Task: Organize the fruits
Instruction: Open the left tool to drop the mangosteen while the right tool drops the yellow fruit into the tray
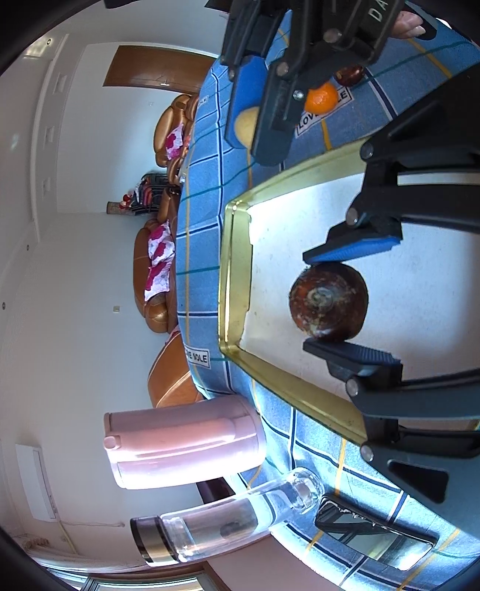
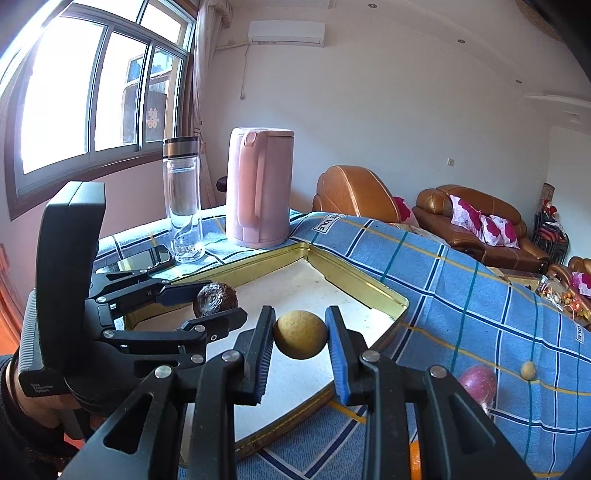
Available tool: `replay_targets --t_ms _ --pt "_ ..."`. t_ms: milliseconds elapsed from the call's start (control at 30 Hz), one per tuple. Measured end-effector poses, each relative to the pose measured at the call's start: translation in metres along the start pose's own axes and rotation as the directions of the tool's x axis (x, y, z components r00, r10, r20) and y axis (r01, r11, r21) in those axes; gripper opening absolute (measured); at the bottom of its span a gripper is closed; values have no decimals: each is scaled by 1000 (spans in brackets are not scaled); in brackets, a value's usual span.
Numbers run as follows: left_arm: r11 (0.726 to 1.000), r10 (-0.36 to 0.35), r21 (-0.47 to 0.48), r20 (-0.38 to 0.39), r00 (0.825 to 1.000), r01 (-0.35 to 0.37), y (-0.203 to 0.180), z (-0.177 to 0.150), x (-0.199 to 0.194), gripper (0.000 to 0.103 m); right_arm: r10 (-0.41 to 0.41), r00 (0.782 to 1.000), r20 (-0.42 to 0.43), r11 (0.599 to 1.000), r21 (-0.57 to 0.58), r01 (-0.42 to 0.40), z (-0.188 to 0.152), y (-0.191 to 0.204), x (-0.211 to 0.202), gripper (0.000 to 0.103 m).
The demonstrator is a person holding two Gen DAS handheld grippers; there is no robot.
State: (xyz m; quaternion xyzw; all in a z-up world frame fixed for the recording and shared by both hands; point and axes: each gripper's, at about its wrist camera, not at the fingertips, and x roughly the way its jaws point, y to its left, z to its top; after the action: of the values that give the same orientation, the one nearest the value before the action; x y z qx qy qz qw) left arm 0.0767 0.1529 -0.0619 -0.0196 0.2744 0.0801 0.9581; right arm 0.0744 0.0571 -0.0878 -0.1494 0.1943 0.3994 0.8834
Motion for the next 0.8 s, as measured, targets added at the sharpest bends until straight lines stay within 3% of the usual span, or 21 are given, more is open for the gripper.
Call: replay_targets --t_ms 800 --pt "994 89 75 -113 990 -80 18 -1 24 42 55 991 -119 998 5 -55 -11 11 58 30"
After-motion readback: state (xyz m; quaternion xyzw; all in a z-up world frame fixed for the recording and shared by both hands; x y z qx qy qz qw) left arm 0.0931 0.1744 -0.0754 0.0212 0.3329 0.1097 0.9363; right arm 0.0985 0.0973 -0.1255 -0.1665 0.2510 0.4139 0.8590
